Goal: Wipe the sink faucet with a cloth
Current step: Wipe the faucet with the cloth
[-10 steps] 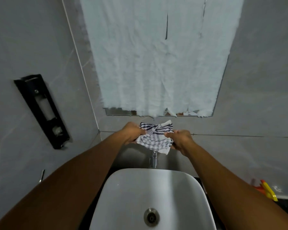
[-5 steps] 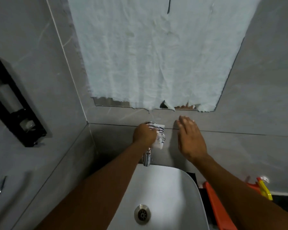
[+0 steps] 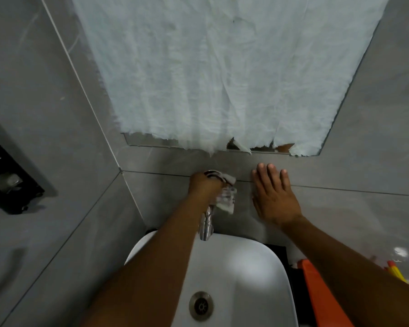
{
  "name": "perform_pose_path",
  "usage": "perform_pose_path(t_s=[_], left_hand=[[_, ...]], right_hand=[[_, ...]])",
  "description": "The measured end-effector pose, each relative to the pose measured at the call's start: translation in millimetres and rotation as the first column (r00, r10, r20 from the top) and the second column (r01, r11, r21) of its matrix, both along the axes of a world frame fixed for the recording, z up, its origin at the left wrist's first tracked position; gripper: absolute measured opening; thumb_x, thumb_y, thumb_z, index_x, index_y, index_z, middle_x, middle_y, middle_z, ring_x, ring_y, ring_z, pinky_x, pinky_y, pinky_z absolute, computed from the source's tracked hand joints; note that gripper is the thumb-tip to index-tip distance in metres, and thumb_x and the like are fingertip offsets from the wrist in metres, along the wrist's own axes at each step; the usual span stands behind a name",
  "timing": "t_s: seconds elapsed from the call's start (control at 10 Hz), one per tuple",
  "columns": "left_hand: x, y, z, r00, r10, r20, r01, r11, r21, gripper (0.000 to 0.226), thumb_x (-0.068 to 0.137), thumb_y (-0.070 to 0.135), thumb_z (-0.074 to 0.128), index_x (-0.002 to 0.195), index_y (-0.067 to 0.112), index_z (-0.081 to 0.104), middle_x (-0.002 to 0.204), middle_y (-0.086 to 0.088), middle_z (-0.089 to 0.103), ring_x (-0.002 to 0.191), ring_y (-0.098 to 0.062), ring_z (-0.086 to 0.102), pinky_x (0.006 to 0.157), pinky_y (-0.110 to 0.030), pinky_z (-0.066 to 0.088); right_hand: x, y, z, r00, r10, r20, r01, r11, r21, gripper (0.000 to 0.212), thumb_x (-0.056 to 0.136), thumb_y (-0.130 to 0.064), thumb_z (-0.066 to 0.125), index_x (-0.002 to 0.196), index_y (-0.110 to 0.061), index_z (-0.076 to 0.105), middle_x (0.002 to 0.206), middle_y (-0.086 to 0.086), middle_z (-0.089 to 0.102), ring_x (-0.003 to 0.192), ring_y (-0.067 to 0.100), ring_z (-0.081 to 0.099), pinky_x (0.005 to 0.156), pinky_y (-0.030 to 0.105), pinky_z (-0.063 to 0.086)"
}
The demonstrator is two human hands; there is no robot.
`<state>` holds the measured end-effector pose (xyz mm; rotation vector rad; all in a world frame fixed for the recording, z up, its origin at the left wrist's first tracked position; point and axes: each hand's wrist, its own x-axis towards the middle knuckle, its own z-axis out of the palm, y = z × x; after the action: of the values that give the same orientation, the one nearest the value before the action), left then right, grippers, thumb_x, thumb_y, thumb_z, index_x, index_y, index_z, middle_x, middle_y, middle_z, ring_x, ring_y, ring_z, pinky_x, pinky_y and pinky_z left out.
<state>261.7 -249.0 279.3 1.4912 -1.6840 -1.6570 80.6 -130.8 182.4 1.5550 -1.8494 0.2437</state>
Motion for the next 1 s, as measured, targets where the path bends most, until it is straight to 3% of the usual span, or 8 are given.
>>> perform_pose_path(t_s=[0.1, 0.3, 0.4, 0.5, 0.6, 0.7, 0.9, 1.0], left_hand=[[19.4, -7.5, 9.8, 0.965, 0.003, -0.263, 0.118, 0.888, 0.444, 0.026, 0.095, 0.020, 0.059, 0.088, -0.001, 0.073, 0.071, -0.011, 0.075, 0.060, -0.024, 0.072, 0.060, -0.036, 0.062], [-11.7, 21.0, 11.1, 0.920, -0.079, 0.383, 0.175, 0.959, -0.222, 0.036, 0.085, 0.020, 0.066, 0.116, 0.002, 0.062, 0.103, -0.017, 0.074, 0.091, -0.029, 0.075, 0.074, -0.038, 0.060], [6.5, 52.1, -13.4, 0.738, 0.167, 0.653, 0.404, 0.666, -0.627, 0.063, 0.086, 0.023, 0.070, 0.137, -0.001, 0.040, 0.133, -0.021, 0.054, 0.111, -0.033, 0.063, 0.089, -0.043, 0.056], [40.4, 81.9, -52.2, 0.930, 0.152, 0.336, 0.175, 0.620, -0.765, 0.057, 0.088, 0.032, 0.067, 0.136, 0.013, 0.044, 0.131, -0.009, 0.057, 0.108, -0.020, 0.064, 0.091, -0.032, 0.056], [64.6, 99.1, -77.4, 0.935, 0.176, -0.309, -0.286, 0.888, -0.360, 0.023, 0.094, 0.041, 0.057, 0.115, 0.034, 0.057, 0.108, 0.008, 0.070, 0.094, -0.006, 0.070, 0.072, -0.017, 0.058], [66.1, 84.1, -80.8, 0.603, 0.556, -0.572, -0.253, 0.813, 0.525, 0.036, 0.097, 0.047, 0.044, 0.091, 0.021, 0.068, 0.064, 0.001, 0.075, 0.070, -0.019, 0.068, 0.060, -0.031, 0.056], [66.0, 78.7, -79.4, 0.573, 0.651, -0.499, 0.087, 0.557, 0.826, 0.066, 0.090, 0.061, 0.039, 0.096, 0.006, 0.075, 0.078, -0.016, 0.078, 0.059, -0.026, 0.071, 0.050, -0.024, 0.054], [61.0, 85.0, -74.2, 0.541, 0.719, -0.437, -0.004, 0.522, 0.853, 0.053, 0.100, 0.046, 0.034, 0.130, 0.010, 0.060, 0.120, -0.016, 0.070, 0.116, -0.032, 0.064, 0.079, -0.036, 0.052]], right_hand=[[3.2, -3.5, -2.4, 0.999, -0.023, 0.031, 0.022, 1.000, 0.012, 0.083, 0.092, -0.039, 0.042, 0.155, -0.012, -0.005, 0.165, 0.008, -0.015, 0.151, 0.030, -0.014, 0.121, 0.052, -0.013], [12.3, -2.6, 5.7, 0.993, -0.101, 0.052, 0.097, 0.993, 0.071, 0.076, 0.091, -0.035, 0.045, 0.153, -0.006, 0.012, 0.162, 0.015, 0.009, 0.151, 0.034, -0.011, 0.119, 0.053, -0.016], [18.2, -1.1, 10.6, 0.994, -0.096, 0.051, 0.092, 0.994, 0.066, 0.075, 0.091, -0.032, 0.047, 0.152, -0.004, 0.014, 0.162, 0.013, 0.009, 0.148, 0.038, 0.003, 0.118, 0.054, -0.013], [21.5, 0.7, 12.4, 0.994, -0.094, 0.046, 0.092, 0.994, 0.050, 0.076, 0.089, -0.030, 0.049, 0.152, -0.005, 0.013, 0.160, 0.016, 0.015, 0.148, 0.038, 0.006, 0.119, 0.058, -0.004], [26.4, 0.6, 16.1, 0.991, -0.124, 0.056, 0.120, 0.990, 0.068, 0.074, 0.084, -0.026, 0.054, 0.149, -0.001, 0.029, 0.157, 0.023, 0.030, 0.146, 0.039, 0.012, 0.114, 0.064, 0.010], [28.4, 1.5, 16.2, 0.989, -0.139, 0.055, 0.133, 0.987, 0.094, 0.070, 0.086, -0.024, 0.047, 0.148, 0.001, 0.029, 0.156, 0.025, 0.030, 0.145, 0.040, 0.010, 0.113, 0.065, 0.011], [27.5, 0.7, 13.3, 0.992, -0.125, 0.029, 0.123, 0.991, 0.053, 0.071, 0.087, -0.027, 0.038, 0.150, 0.001, 0.020, 0.158, 0.024, 0.025, 0.147, 0.040, 0.008, 0.118, 0.059, -0.004], [26.8, -1.4, 10.0, 0.993, -0.120, 0.000, 0.120, 0.993, 0.022, 0.073, 0.088, -0.028, 0.041, 0.150, 0.001, 0.019, 0.158, 0.023, 0.023, 0.147, 0.042, 0.009, 0.118, 0.057, -0.007]])
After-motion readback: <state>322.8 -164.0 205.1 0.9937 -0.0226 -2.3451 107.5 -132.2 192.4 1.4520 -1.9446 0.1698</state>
